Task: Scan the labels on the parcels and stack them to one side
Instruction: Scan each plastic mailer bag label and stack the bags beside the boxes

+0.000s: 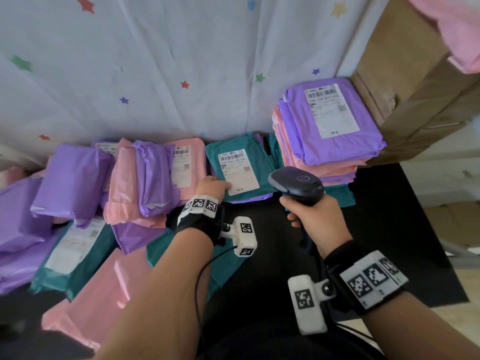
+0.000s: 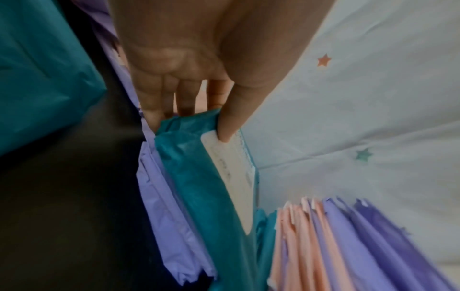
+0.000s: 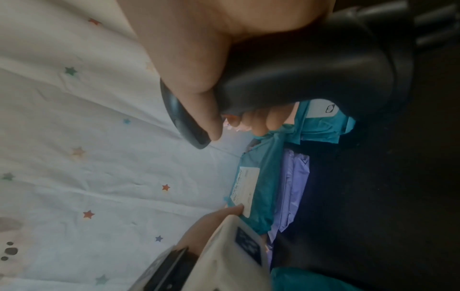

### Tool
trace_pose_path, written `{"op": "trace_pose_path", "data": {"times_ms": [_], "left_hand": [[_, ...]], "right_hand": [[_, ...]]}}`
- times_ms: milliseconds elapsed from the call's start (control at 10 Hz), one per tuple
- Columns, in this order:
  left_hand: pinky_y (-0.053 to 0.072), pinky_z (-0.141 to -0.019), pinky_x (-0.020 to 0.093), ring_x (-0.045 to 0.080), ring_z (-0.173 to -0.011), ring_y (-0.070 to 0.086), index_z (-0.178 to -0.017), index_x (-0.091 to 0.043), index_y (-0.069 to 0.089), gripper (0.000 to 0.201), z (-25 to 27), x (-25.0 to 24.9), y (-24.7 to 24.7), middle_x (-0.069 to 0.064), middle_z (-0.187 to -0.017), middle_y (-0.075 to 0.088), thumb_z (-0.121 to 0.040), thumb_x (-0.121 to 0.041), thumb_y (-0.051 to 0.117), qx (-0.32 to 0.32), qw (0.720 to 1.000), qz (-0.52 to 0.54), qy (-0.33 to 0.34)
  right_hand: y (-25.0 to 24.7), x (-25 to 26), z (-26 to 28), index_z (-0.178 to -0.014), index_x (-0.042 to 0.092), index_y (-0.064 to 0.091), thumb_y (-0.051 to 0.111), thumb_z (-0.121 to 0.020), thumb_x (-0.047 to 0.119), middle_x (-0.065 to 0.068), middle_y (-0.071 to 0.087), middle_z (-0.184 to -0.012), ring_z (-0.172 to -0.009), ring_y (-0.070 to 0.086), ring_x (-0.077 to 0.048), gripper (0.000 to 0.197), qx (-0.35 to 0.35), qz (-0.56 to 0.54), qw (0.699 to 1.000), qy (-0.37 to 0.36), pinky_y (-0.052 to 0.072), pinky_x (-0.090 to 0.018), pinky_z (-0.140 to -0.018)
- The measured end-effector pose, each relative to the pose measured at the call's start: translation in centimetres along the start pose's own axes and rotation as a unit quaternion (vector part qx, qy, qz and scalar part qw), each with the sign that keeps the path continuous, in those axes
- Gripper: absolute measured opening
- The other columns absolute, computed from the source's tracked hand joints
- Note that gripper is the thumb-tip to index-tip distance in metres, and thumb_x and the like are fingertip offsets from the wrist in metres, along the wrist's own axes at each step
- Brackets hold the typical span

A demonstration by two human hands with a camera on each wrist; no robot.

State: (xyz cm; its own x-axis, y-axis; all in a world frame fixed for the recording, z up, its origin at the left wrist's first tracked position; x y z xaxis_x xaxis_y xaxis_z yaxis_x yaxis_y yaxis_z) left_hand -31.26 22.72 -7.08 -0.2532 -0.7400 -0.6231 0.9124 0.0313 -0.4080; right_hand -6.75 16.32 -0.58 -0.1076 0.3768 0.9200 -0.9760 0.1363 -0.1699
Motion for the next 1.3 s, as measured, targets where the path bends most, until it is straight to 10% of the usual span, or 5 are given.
{"op": "trace_pose_path", "data": {"times_ms": [200,600,900,1200,1300], "left_hand": [[0.054,-0.086,0.037,0.031,-0.104,0.062,-0.124,0.0,0.055,0.039,1.3,1.7,-1.3,0.018,-0.123,0.06,-0.087,-0.014,0.062,0.004,0.999,0.039,-0.004],[0.03,-0.109,0.028,0.025,-0.132,0.041,-0.136,-0.018,0.049,0.048,5.6,3.1,-5.2,0.005,-0.142,0.043,-0.09,-0.024,0.062,-0.052,0.997,-0.011,0.056],[0.052,-0.054,0.018,0.01,-0.057,0.063,-0.081,-0.011,0.053,0.026,8.7,1.6,-5.9,0.006,-0.08,0.056,-0.094,0.005,0.038,0.025,0.921,0.377,0.099],[0.05,-0.059,0.03,0.02,-0.076,0.059,-0.085,-0.012,0.052,0.022,11.4,0.0,-7.1,0.008,-0.085,0.062,-0.094,0.004,0.041,0.017,0.91,0.382,0.16],[0.051,-0.077,0.045,0.031,-0.097,0.06,-0.101,-0.012,0.054,0.023,11.5,0.7,-7.9,0.014,-0.112,0.059,-0.091,0.007,0.048,-0.014,0.892,0.427,0.151]], "right_hand": [[0.2,0.7,0.6,-0.09,0.019,0.073,0.079,-0.081,0.019,0.0,0.074,-0.072,-0.061,0.067,-0.006,0.011,0.01,-0.003,1.0,-0.021,0.052,-0.019,-0.053],[0.7,0.2,1.1,-0.087,0.02,0.071,0.079,-0.081,0.018,0.002,0.073,-0.072,-0.057,0.067,-0.005,0.011,0.022,0.006,0.999,-0.025,0.055,-0.02,-0.051],[3.3,-0.6,1.0,-0.093,0.018,0.071,0.081,-0.08,0.024,-0.007,0.075,-0.086,-0.083,0.073,-0.026,0.018,0.043,-0.032,0.998,0.014,0.06,-0.046,-0.078],[4.4,2.1,1.4,-0.109,0.01,0.072,0.081,-0.073,0.006,-0.012,0.076,-0.103,-0.098,0.072,-0.031,0.037,0.064,-0.164,0.984,0.027,0.054,-0.053,-0.093],[3.9,2.6,1.8,-0.1,0.01,0.074,0.082,-0.071,0.006,-0.009,0.077,-0.095,-0.093,0.073,-0.028,0.031,0.041,-0.128,0.991,0.007,0.056,-0.053,-0.091]]}}
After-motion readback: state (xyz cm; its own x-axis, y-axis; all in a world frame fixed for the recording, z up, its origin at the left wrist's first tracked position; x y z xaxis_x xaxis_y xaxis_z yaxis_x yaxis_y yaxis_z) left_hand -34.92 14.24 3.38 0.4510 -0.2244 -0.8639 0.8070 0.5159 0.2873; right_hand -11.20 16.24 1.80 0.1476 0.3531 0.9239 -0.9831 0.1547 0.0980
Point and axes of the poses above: each hand's wrist, its own z-axis away from the middle knuckle, its own y-axis out of the palm, x = y × z, the point moved 7 cm from there along -z, towards the middle knuckle
